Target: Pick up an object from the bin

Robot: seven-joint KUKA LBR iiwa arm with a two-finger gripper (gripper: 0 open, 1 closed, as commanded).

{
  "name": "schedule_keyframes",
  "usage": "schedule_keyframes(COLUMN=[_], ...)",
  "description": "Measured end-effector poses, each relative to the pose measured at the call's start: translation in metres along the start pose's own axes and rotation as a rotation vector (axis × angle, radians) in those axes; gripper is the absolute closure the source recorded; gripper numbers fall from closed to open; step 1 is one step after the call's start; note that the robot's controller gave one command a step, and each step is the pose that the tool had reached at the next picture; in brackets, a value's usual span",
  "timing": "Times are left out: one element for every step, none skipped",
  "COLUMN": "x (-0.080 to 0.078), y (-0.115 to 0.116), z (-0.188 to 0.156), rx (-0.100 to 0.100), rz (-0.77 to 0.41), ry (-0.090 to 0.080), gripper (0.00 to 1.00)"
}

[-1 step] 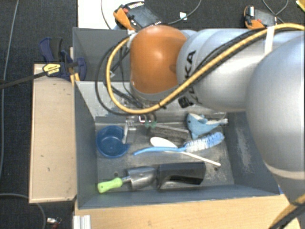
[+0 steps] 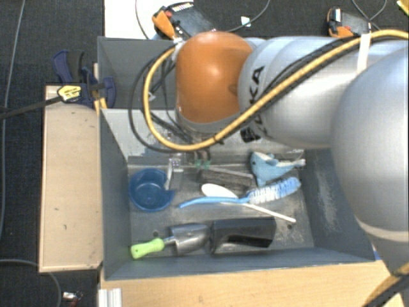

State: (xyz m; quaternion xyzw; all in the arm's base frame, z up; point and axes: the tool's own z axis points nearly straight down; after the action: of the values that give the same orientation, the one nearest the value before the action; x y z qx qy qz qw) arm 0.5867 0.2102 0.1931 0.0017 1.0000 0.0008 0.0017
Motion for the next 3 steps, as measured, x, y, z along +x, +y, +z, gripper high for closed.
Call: schedule_keyframes(x=[0.021, 0.028, 0.020], y=[0.033, 0.041, 0.044], z=[0.088, 0.050, 0.091], rx=[-0.001, -0.003, -0.004], rz=[-0.295, -0.279, -0.292], ry=[-0.003, -0.008, -0.012], gripper=[0.00, 0.00, 0.00])
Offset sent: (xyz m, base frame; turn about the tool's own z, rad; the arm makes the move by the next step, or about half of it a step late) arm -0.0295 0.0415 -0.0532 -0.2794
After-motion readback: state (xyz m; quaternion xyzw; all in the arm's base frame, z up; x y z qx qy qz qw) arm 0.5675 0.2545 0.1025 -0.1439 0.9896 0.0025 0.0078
